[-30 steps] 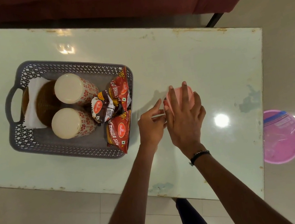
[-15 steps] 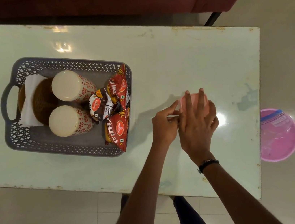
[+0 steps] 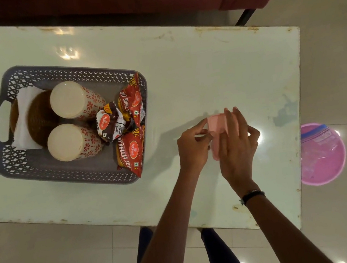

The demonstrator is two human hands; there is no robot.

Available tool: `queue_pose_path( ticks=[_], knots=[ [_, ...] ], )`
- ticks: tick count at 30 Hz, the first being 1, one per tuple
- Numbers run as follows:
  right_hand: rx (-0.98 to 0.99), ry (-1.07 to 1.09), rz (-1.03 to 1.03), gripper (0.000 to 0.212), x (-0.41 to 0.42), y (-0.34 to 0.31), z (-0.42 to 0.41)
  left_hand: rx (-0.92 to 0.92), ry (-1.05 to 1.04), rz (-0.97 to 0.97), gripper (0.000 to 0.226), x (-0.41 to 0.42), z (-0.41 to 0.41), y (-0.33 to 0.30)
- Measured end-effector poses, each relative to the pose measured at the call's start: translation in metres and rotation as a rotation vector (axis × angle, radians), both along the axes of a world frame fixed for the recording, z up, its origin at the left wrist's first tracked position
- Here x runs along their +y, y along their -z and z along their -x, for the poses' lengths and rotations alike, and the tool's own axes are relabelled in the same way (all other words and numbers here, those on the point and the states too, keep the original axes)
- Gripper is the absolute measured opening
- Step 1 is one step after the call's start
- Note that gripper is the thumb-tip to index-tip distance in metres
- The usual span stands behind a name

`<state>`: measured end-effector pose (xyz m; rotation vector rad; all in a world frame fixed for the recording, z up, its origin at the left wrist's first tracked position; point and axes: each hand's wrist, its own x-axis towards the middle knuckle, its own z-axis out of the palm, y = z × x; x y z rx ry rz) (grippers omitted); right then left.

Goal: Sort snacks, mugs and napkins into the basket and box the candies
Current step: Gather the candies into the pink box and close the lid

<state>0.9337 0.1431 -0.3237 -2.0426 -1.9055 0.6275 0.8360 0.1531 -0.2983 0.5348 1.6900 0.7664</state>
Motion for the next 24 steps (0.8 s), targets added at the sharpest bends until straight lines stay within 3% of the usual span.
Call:
queue_pose_path(
  ticks=[3, 5, 9, 12, 18, 24],
  knots=[
    [0.475, 0.268, 0.067, 0.049, 0.003, -0.006, -0.021, 0.042, 0.005, 0.0, 0.044, 0.007, -0.001, 0.004],
    [0.635, 0.407, 0.202, 0.048, -0.004, -0.013, -0.036, 0.041, 0.008, 0.015, 0.044, 0.008, 0.0, 0.005],
    [0.657, 0.368, 0.359, 0.042, -0.031, -0.018, -0.057, 0.053, -0.012, 0.029, 0.042, 0.008, -0.001, 0.007],
    [0.778, 0.451, 0.396, 0.037, -0.042, -0.021, -0.056, 0.075, -0.013, 0.021, 0.041, 0.008, -0.003, 0.007],
    [0.969, 0.627, 0.393, 0.028, -0.04, -0.031, -0.042, 0.222, 0.022, -0.002, 0.036, 0.014, -0.006, 0.008],
    [0.936, 0.775, 0.303, 0.014, -0.035, -0.031, -0.04, 0.181, 0.126, -0.001, 0.037, 0.024, -0.013, 0.006]
  ],
)
